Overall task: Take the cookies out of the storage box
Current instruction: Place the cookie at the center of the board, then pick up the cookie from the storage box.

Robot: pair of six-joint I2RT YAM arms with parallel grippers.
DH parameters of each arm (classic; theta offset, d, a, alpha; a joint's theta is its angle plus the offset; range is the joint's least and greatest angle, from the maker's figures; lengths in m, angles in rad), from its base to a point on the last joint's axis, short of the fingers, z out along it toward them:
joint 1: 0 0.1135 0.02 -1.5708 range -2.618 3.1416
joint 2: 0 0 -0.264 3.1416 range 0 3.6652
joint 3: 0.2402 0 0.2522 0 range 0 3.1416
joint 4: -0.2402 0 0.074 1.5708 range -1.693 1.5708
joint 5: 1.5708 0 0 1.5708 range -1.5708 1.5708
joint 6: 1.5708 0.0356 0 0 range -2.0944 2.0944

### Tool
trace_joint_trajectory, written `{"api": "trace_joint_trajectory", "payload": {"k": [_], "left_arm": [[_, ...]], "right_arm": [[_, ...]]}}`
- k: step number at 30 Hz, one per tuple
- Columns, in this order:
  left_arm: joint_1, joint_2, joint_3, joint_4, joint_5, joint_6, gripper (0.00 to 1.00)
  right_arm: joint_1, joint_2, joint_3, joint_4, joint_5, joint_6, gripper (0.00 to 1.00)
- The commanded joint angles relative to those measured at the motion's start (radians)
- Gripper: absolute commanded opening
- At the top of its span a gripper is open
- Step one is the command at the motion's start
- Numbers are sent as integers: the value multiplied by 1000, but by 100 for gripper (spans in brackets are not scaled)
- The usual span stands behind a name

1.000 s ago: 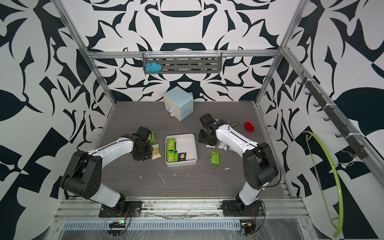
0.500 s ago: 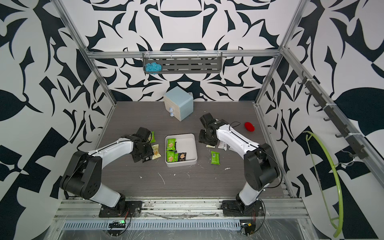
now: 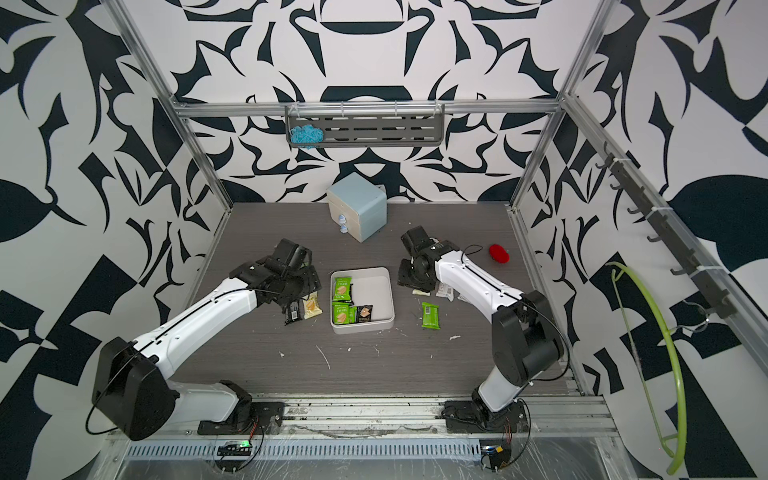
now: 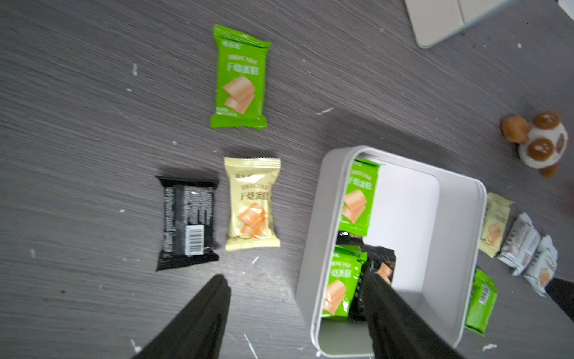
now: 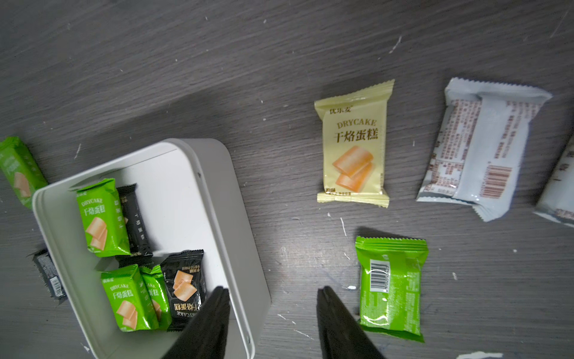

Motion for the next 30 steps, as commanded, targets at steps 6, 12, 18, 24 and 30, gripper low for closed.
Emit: {"api": "trace_joint_trajectory", "payload": {"k": [6,12,18,24,30], "left_arm": [[-195,165,101,-16,-8,-123,75],[-271,291,164,1,62,-141,74],[-324,396,227,-26,78,-153,73],[-331,495,291,-22,143,-145,66],[-329,563,301,5,176,-128,62]], "right_arm": [[-11,-75,-56,12,-6,-33,52],[-56,-85,-92,11,-31,-53,50],[-99,-88,-105,-16,-44,-97,50],[-138,-59,-105,-41,-54,-132,43],[-156,-42,-105,-46,-52,-140,40]]}}
